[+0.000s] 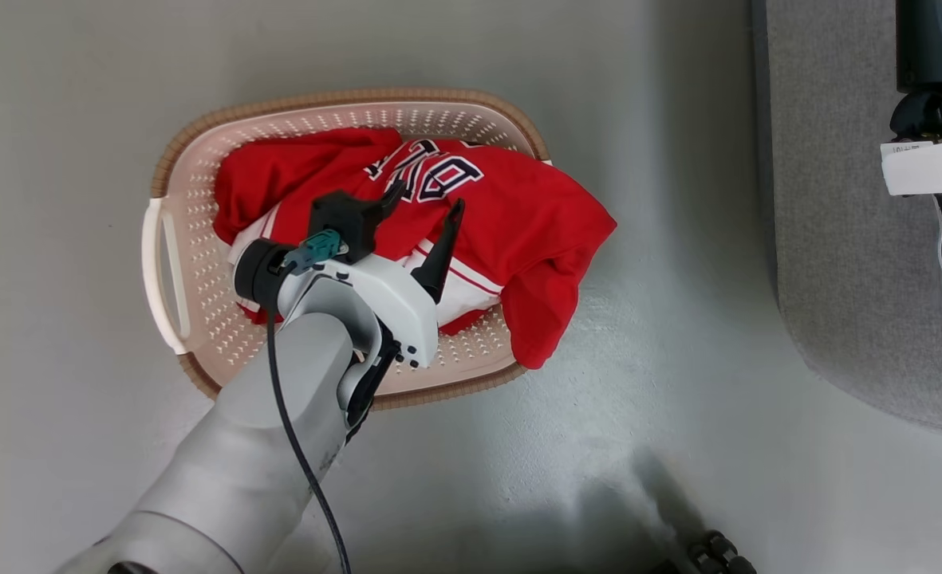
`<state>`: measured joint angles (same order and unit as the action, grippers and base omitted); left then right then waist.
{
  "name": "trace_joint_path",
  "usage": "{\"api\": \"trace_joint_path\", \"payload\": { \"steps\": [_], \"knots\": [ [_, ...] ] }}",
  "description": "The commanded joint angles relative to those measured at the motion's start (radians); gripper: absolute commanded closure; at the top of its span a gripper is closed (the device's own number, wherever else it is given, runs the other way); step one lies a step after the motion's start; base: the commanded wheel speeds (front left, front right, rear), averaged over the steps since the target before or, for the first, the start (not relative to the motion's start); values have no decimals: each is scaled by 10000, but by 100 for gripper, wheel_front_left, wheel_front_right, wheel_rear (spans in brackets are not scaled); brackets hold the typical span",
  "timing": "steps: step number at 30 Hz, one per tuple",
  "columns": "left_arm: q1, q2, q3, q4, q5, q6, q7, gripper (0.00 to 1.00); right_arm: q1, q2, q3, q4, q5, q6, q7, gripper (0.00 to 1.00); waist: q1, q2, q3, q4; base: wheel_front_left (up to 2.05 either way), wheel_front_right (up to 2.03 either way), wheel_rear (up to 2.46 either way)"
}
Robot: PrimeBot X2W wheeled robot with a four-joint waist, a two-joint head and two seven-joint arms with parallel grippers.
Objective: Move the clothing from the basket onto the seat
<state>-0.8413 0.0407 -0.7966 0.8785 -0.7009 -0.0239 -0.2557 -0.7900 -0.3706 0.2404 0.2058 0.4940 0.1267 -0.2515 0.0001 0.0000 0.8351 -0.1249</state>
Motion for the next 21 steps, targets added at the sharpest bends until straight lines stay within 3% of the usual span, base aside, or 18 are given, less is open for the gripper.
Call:
{"api": "trace_joint_path", "payload": {
  "steps": [1,12,21],
  "knots": [
    [-172,95,-103,45,-95,9,-61,0,180,-110,114,-328,98,40,-103,0,-1,0,155,-100,0,0,0],
    [-1619,95,-1485,1560,-232,359,-61,0,125,12,68,-793,182,40,-103,0,-1,0,800,-474,0,0,0],
    [-2321,95,-1895,2560,-979,250,-61,0,-21,411,79,-1303,237,40,-103,0,-1,0,1497,-881,0,0,0]
  ]
}}
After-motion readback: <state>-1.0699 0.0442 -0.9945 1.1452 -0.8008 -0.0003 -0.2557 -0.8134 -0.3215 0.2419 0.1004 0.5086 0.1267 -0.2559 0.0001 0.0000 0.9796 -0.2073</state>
